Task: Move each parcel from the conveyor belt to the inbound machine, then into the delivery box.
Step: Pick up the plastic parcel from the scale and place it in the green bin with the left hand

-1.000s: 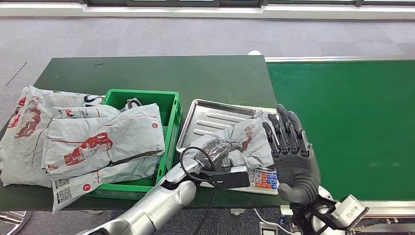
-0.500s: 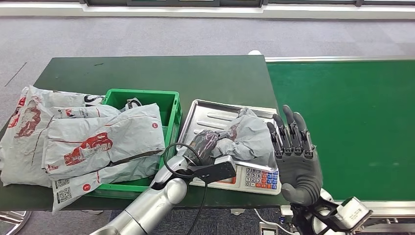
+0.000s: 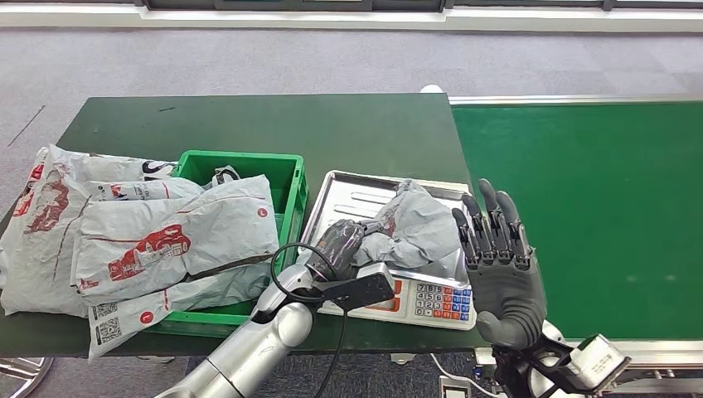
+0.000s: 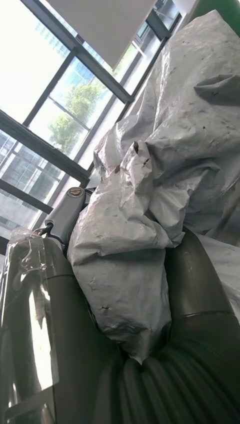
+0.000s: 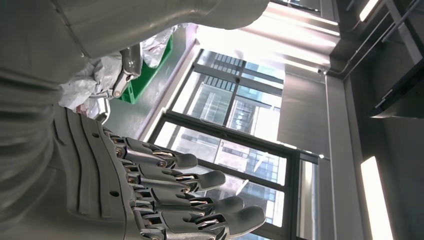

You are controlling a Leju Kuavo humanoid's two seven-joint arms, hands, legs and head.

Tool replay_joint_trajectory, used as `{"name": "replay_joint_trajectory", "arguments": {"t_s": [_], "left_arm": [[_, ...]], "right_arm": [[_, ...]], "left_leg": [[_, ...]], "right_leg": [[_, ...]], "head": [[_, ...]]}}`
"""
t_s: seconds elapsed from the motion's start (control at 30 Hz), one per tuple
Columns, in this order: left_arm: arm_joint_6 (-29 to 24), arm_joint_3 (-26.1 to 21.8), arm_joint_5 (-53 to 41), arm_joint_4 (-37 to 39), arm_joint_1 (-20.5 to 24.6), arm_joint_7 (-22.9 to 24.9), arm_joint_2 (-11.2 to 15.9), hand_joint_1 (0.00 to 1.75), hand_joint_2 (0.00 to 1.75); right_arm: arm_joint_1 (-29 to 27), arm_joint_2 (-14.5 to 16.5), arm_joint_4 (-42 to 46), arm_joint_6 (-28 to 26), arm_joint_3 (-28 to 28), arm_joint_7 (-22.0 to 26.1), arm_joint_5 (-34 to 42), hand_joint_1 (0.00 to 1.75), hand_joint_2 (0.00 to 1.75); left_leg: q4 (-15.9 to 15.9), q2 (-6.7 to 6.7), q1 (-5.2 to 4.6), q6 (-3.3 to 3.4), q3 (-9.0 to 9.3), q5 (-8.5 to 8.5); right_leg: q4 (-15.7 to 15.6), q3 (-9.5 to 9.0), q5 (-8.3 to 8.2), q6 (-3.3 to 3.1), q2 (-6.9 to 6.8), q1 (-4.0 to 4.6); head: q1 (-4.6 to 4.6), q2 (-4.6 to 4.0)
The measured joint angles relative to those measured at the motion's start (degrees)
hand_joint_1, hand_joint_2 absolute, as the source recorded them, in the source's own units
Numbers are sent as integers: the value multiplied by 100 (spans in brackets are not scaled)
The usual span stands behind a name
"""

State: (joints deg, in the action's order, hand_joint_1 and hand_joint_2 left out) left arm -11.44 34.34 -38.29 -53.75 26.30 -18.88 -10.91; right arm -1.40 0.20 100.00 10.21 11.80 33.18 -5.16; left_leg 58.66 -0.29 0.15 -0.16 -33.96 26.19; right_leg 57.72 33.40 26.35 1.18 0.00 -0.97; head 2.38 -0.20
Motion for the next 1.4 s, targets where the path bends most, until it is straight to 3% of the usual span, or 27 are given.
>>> {"name": "replay_joint_trajectory", "arguments": {"t_s": [1.4], "left_arm": [[1, 0, 0, -39, -15, 0, 36, 175, 175]], "right_arm": [[-1, 0, 0, 0, 0, 1, 0, 0, 175]], "left_leg": [[0, 0, 0, 0, 0, 0]], "right_leg": [[0, 0, 0, 0, 0, 0]], "head": [[0, 0]]}}
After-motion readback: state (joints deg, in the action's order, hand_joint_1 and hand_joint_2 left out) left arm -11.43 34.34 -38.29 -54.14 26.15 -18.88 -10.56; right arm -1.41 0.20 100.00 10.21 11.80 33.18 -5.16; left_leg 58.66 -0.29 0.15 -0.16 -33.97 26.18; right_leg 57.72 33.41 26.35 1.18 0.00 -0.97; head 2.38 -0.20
